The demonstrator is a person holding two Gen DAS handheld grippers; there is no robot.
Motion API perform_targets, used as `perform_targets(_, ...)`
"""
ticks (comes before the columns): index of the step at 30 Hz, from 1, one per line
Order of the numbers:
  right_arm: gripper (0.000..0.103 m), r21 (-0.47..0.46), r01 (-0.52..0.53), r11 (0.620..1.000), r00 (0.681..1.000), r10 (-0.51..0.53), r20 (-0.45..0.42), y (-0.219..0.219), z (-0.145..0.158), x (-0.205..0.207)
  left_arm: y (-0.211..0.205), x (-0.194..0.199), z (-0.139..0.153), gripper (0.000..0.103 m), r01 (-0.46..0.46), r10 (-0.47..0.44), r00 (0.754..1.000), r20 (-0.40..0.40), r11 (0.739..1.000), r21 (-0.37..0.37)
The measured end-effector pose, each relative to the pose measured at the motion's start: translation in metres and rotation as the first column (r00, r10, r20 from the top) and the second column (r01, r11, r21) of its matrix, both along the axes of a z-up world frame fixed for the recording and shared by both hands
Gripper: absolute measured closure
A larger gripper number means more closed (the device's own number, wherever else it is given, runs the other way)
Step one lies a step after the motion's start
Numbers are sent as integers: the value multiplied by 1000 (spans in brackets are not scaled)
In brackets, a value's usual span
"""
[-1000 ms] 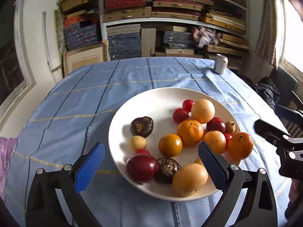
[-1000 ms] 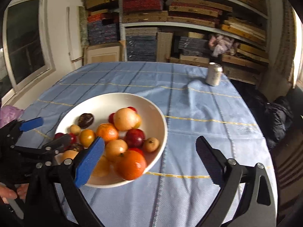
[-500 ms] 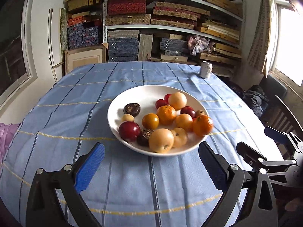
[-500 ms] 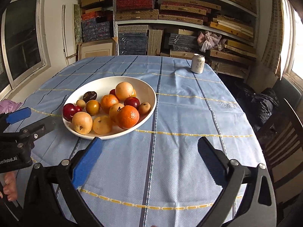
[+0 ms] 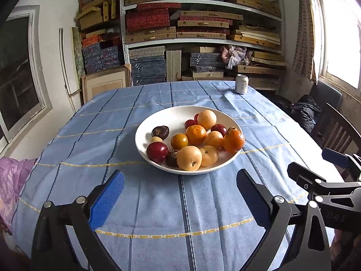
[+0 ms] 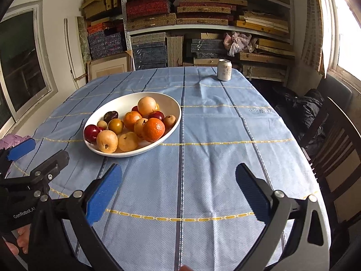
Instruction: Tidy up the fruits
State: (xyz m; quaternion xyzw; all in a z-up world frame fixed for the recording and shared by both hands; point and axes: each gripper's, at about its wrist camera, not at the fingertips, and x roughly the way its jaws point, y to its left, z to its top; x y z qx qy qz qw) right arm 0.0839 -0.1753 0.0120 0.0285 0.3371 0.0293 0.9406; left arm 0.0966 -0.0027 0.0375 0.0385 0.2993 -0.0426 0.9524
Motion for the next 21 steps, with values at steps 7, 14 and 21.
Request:
perform_targets(7,4,19,3,1000,1000,-3,9,-1,-1,9,-2,1,0,3,45,-45,999,-2,999,-26)
perform_targets(14,4,9,-12,1000,1000,11,4,6,-5,20,3,2,0,3,15,-15,1000,12,1000,-12)
perform_targets(21,4,-7,-5,1000,1000,5,28,6,0,17,7,6,0,3,-13,13,1000,23,1000,-1)
